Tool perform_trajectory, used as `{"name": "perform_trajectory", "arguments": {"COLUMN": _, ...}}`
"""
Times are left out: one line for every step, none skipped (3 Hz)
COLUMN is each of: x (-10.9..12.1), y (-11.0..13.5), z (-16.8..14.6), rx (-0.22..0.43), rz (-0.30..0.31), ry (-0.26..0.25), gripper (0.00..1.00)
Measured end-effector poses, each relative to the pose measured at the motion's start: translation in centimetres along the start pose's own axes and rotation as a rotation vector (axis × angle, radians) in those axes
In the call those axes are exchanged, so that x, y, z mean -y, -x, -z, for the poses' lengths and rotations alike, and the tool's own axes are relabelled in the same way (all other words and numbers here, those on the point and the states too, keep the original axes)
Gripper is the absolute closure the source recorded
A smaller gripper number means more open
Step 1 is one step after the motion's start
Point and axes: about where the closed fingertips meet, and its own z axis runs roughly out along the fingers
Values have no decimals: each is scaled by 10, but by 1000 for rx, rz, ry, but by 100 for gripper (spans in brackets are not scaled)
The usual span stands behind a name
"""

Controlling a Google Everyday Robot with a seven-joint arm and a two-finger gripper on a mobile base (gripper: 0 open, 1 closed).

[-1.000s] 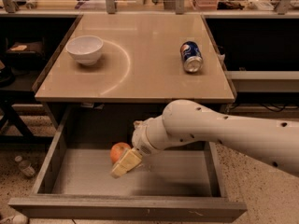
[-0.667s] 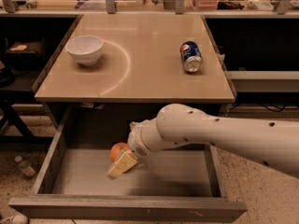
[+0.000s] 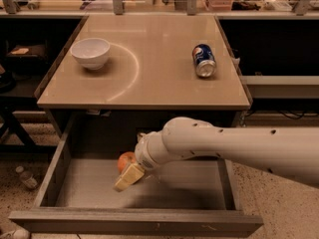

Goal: Pick orange from top drawer and place on counter

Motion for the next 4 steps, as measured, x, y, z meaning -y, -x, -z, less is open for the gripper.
{"name": "perform_trajectory", "arguments": {"x": 4, "y": -7, "z": -9, "rx": -4, "rz": 0, "ry": -5, "gripper": 0}}
{"name": "perform_trajectory", "arguments": {"x": 8, "y": -15, "z": -16, "rx": -9, "rz": -7, "ry": -7, "gripper": 0}}
{"name": "perform_trajectory", "arguments": {"x": 9, "y": -21, "z": -21, "rx": -5, "rz": -25, "ry": -5, "gripper": 0}}
{"name": "perform_trajectory", "arguments": {"x": 9, "y": -21, "z": -21, "rx": -5, "rz": -26, "ry": -4, "gripper": 18}}
